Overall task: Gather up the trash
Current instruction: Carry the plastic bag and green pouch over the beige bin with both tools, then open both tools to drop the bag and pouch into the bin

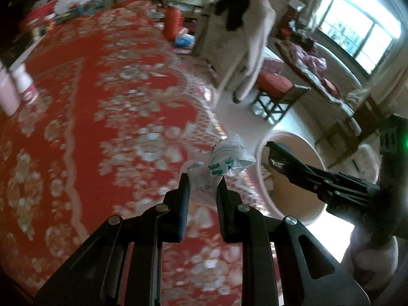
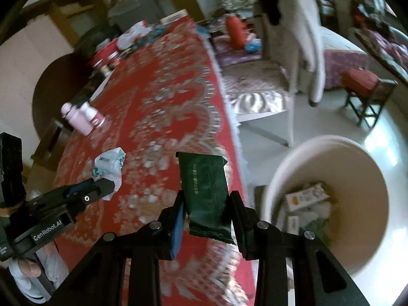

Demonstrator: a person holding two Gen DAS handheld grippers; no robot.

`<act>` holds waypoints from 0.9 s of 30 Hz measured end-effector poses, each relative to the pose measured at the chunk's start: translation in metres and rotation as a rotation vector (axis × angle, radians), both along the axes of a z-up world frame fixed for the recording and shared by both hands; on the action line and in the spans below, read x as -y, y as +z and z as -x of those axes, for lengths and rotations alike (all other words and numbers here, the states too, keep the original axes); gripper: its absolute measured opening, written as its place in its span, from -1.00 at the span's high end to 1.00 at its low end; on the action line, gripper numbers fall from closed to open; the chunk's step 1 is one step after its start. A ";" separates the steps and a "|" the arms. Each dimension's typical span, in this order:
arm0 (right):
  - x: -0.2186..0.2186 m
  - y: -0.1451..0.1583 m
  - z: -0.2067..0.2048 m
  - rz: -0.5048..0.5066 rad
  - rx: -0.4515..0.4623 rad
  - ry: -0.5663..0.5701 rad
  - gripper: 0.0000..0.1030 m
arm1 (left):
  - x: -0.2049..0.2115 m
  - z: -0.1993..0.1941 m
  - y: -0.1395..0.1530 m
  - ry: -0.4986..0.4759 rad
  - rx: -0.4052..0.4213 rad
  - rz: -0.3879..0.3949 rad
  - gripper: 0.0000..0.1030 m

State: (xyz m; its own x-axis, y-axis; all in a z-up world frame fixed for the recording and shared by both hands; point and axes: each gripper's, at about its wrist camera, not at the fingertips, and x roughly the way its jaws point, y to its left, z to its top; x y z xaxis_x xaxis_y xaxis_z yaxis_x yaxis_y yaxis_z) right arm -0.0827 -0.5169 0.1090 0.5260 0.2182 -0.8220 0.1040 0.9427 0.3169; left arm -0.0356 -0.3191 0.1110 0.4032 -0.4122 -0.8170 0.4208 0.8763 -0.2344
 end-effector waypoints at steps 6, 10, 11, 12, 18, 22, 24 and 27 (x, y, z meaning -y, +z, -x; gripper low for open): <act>0.044 -0.006 0.027 -0.004 -0.021 -0.125 0.37 | 0.049 0.005 -0.004 -0.099 -0.017 0.007 0.67; 0.069 -0.012 0.041 -0.011 -0.036 -0.197 0.37 | 0.079 0.008 -0.010 -0.151 -0.034 0.005 0.67; 0.076 -0.014 0.044 -0.010 -0.041 -0.214 0.37 | 0.088 0.008 -0.012 -0.166 -0.041 0.004 0.67; 0.081 -0.016 0.046 -0.008 -0.046 -0.227 0.37 | 0.095 0.008 -0.014 -0.175 -0.048 0.005 0.67; 0.106 -0.025 0.053 0.002 -0.070 -0.284 0.37 | 0.133 0.008 -0.027 -0.212 -0.093 0.010 0.67; 0.119 -0.031 0.054 0.005 -0.085 -0.313 0.37 | 0.151 0.003 -0.036 -0.220 -0.115 0.009 0.67; 0.125 -0.034 0.053 0.003 -0.092 -0.321 0.37 | 0.159 0.001 -0.040 -0.225 -0.125 0.008 0.67; 0.132 -0.038 0.054 -0.001 -0.101 -0.327 0.37 | 0.170 -0.001 -0.046 -0.234 -0.145 0.014 0.66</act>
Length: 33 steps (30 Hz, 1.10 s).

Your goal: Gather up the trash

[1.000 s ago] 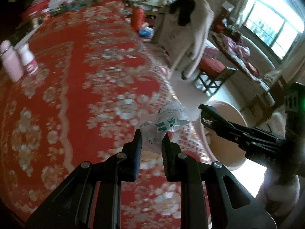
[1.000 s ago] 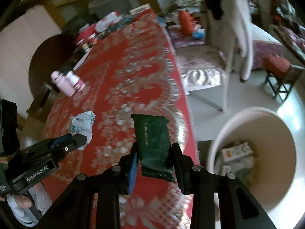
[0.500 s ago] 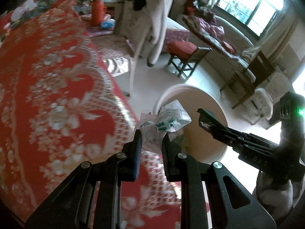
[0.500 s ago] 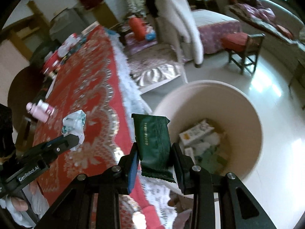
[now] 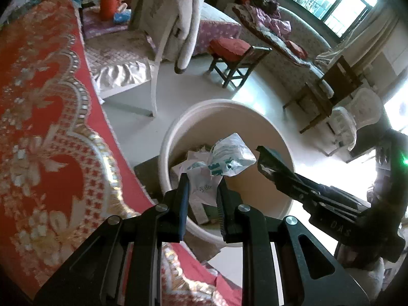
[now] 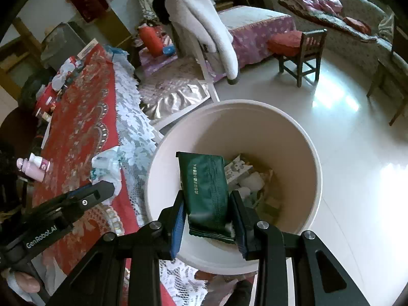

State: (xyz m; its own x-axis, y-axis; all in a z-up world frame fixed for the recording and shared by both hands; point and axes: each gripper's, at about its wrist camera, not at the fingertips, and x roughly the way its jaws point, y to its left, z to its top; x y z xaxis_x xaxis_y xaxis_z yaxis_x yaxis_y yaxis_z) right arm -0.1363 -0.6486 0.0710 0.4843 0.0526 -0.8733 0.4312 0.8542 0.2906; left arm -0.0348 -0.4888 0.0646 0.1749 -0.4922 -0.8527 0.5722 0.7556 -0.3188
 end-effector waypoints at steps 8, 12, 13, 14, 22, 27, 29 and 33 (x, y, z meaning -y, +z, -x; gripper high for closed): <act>0.017 -0.014 0.001 -0.020 -0.038 -0.032 0.18 | 0.016 -0.006 -0.010 -0.010 -0.030 0.014 0.41; 0.023 -0.021 0.004 -0.032 -0.052 -0.054 -0.09 | 0.018 -0.011 -0.013 -0.002 -0.037 0.036 0.11; 0.023 -0.023 0.004 -0.035 -0.056 -0.054 -0.09 | 0.018 -0.011 -0.014 0.000 -0.035 0.033 0.07; 0.024 -0.024 0.005 -0.036 -0.060 -0.053 -0.09 | 0.019 -0.012 -0.015 0.002 -0.032 0.028 0.03; 0.013 -0.017 0.009 -0.005 -0.056 -0.026 -0.10 | 0.009 -0.006 -0.007 0.033 0.055 -0.007 0.01; -0.004 0.001 0.012 0.049 -0.019 -0.024 -0.16 | -0.011 0.005 0.011 0.053 0.151 -0.034 0.01; -0.012 0.011 0.016 0.073 0.004 -0.029 -0.26 | -0.020 0.011 0.019 0.066 0.197 -0.055 0.01; -0.030 0.030 0.022 0.132 0.039 -0.041 -0.29 | -0.036 0.024 0.036 0.055 0.267 -0.046 0.01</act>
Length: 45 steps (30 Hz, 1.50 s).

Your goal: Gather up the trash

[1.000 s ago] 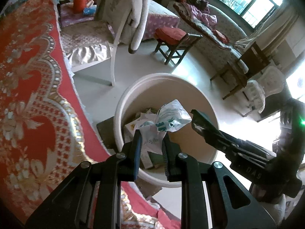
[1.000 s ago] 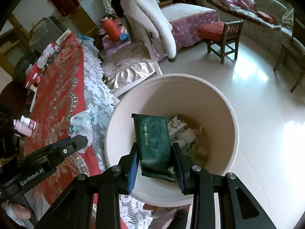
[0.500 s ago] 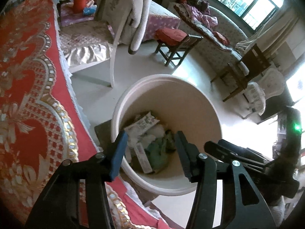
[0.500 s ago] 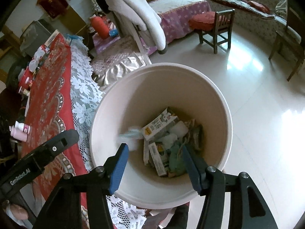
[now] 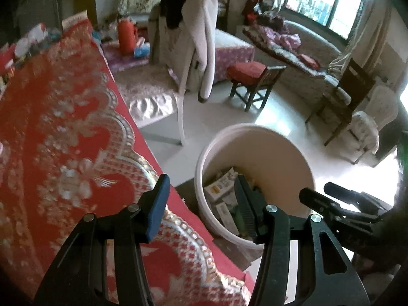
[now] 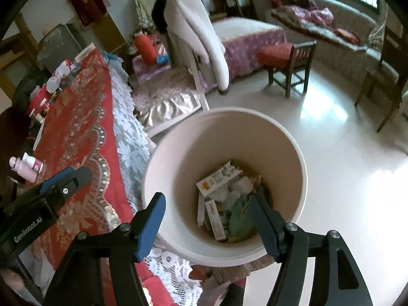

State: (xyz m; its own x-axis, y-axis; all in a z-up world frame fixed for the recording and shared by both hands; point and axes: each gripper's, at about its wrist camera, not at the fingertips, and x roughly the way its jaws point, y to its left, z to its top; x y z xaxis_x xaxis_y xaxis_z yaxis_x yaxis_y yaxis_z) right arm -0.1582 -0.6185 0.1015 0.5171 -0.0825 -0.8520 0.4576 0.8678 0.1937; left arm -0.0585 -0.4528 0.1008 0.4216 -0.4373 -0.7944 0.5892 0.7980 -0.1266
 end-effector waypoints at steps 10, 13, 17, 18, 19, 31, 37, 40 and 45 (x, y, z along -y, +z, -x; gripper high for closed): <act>-0.048 0.063 0.025 0.152 0.139 -0.042 -0.45 | -0.051 0.026 0.048 -0.001 0.092 0.063 0.01; -0.063 0.081 0.034 0.201 0.176 -0.052 -0.45 | -0.066 0.035 0.059 0.005 0.121 0.085 0.01; -0.080 0.099 0.046 0.240 0.221 -0.064 -0.45 | -0.083 0.051 0.073 0.004 0.168 0.106 0.01; -0.085 0.104 0.050 0.255 0.235 -0.075 -0.45 | -0.087 0.055 0.076 -0.001 0.181 0.111 0.01; -0.088 0.107 0.054 0.264 0.244 -0.082 -0.46 | -0.089 0.057 0.078 -0.003 0.191 0.113 0.01; -0.117 0.130 0.081 0.326 0.327 -0.121 -0.55 | -0.119 0.081 0.102 -0.011 0.266 0.172 0.01; -0.126 0.139 0.089 0.341 0.353 -0.125 -0.57 | -0.126 0.087 0.106 -0.002 0.273 0.187 0.01; -0.129 0.142 0.090 0.354 0.362 -0.121 -0.60 | -0.129 0.087 0.108 0.001 0.277 0.192 0.01; -0.132 0.142 0.091 0.352 0.366 -0.118 -0.68 | -0.130 0.087 0.108 0.003 0.281 0.195 0.01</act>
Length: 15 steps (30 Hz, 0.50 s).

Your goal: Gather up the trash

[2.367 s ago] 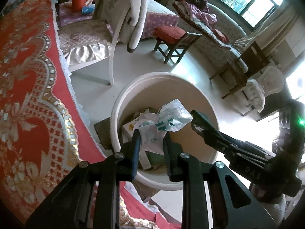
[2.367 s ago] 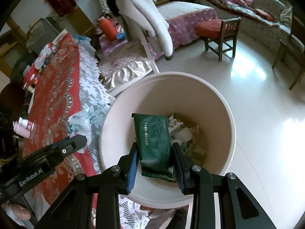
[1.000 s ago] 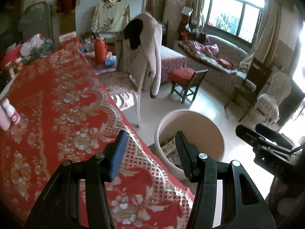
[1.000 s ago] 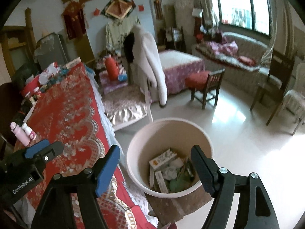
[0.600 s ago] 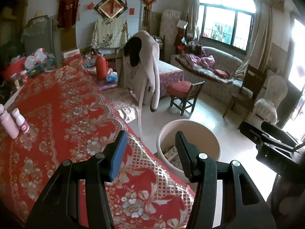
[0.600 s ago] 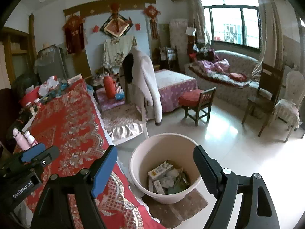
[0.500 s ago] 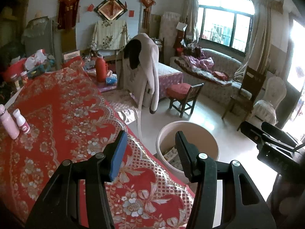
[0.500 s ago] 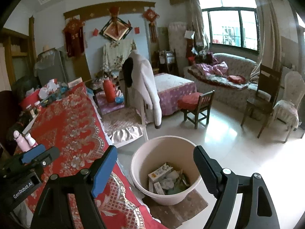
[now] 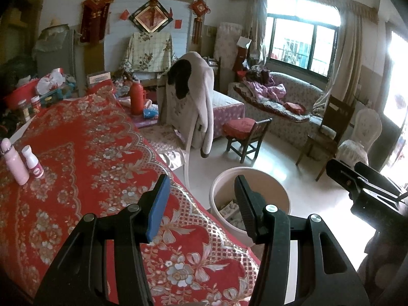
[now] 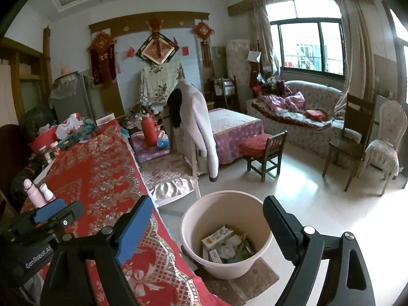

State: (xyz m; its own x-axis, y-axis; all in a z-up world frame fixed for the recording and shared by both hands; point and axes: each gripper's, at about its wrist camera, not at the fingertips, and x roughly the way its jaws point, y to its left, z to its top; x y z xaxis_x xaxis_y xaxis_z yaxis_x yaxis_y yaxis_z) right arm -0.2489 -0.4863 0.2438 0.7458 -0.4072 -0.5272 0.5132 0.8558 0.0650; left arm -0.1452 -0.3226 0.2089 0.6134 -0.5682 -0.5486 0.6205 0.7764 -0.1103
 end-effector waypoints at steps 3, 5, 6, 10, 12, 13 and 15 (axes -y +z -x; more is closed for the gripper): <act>0.000 0.000 0.000 -0.001 0.002 -0.001 -0.68 | 0.000 0.000 0.000 -0.001 0.002 -0.002 0.01; 0.000 0.000 0.000 0.000 0.002 -0.001 -0.68 | 0.000 0.000 0.000 -0.003 0.000 0.000 0.01; 0.000 0.000 0.000 0.001 0.001 -0.001 -0.68 | 0.000 0.000 0.000 -0.005 0.001 0.000 0.01; -0.001 0.000 0.000 0.003 0.000 0.001 -0.68 | 0.001 0.003 0.002 -0.004 0.001 0.001 0.01; -0.001 0.000 0.000 0.004 0.002 0.000 -0.68 | 0.001 0.003 0.002 -0.004 0.003 0.001 0.01; -0.001 -0.001 0.000 0.004 0.003 0.000 -0.68 | 0.002 0.004 0.003 -0.002 0.003 0.001 0.01; -0.001 0.000 -0.001 0.003 -0.001 0.001 -0.68 | 0.002 0.004 0.003 -0.003 0.002 0.000 0.01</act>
State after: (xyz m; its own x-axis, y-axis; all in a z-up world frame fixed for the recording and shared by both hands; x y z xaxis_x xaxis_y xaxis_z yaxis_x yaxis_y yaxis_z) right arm -0.2480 -0.4858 0.2435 0.7457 -0.4085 -0.5263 0.5127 0.8563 0.0618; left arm -0.1488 -0.3244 0.2115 0.6126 -0.5703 -0.5472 0.6233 0.7743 -0.1093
